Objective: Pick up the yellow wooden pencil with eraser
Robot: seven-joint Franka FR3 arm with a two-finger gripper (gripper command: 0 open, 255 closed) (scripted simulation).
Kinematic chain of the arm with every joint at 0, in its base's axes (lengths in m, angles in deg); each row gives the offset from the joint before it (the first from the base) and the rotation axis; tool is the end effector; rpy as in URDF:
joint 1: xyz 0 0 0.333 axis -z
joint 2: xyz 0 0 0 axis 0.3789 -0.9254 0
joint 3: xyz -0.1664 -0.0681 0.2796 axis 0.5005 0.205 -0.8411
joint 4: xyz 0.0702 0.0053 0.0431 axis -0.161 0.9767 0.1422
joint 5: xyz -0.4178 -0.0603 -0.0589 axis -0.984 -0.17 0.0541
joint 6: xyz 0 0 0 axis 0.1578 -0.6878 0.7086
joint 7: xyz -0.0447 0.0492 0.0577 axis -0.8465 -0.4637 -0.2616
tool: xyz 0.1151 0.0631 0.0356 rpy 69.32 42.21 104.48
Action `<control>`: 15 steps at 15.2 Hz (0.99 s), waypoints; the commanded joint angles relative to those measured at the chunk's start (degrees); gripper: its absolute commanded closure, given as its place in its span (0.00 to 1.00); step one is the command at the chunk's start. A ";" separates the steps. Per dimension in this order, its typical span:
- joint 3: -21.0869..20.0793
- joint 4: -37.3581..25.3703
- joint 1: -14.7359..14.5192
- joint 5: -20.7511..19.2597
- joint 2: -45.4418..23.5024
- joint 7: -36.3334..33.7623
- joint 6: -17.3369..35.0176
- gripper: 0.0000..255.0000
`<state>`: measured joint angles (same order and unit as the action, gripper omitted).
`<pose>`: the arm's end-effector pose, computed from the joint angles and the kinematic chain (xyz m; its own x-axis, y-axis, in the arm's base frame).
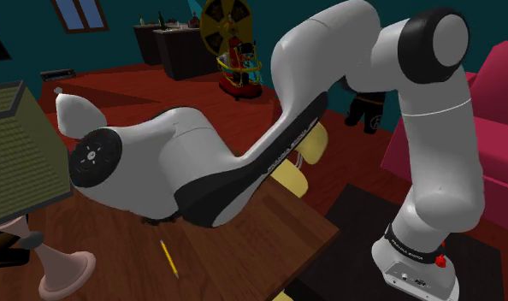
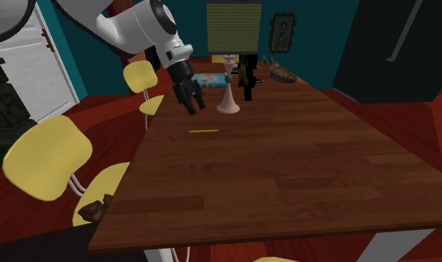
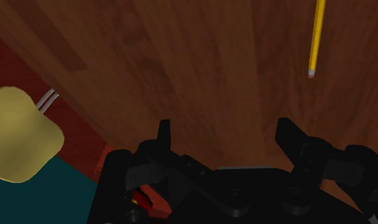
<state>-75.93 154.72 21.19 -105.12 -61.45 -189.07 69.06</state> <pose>0.4422 0.4773 0.3697 0.8216 -0.3585 0.4432 -0.4847 -0.8485 0.2122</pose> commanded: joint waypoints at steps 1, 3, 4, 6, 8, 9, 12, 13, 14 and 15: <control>4.32 -6.37 -6.86 -4.17 -5.88 -2.31 -3.78 0.00; 7.89 -13.36 -12.67 -7.23 -11.25 -3.27 -6.94 0.00; 9.57 -17.15 -15.44 -8.63 -13.94 -3.43 -8.43 0.00; 12.80 -25.56 -20.90 -11.23 -19.47 -3.10 -11.29 0.00; 15.97 -35.66 -26.54 -13.71 -25.55 -1.72 -14.09 0.00; 17.65 -41.81 -29.65 -14.91 -29.02 -0.45 -15.51 0.00; 19.09 -46.81 -32.09 -16.01 -32.60 0.26 -15.92 0.00; 19.16 -46.56 -32.02 -16.09 -32.90 -0.05 -15.54 0.00; 19.24 -46.34 -31.96 -16.17 -33.21 -0.35 -15.17 0.00; 19.32 -46.15 -31.91 -16.25 -33.53 -0.64 -14.80 0.00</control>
<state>-56.75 108.57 -10.70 -121.24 -94.55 -189.46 53.90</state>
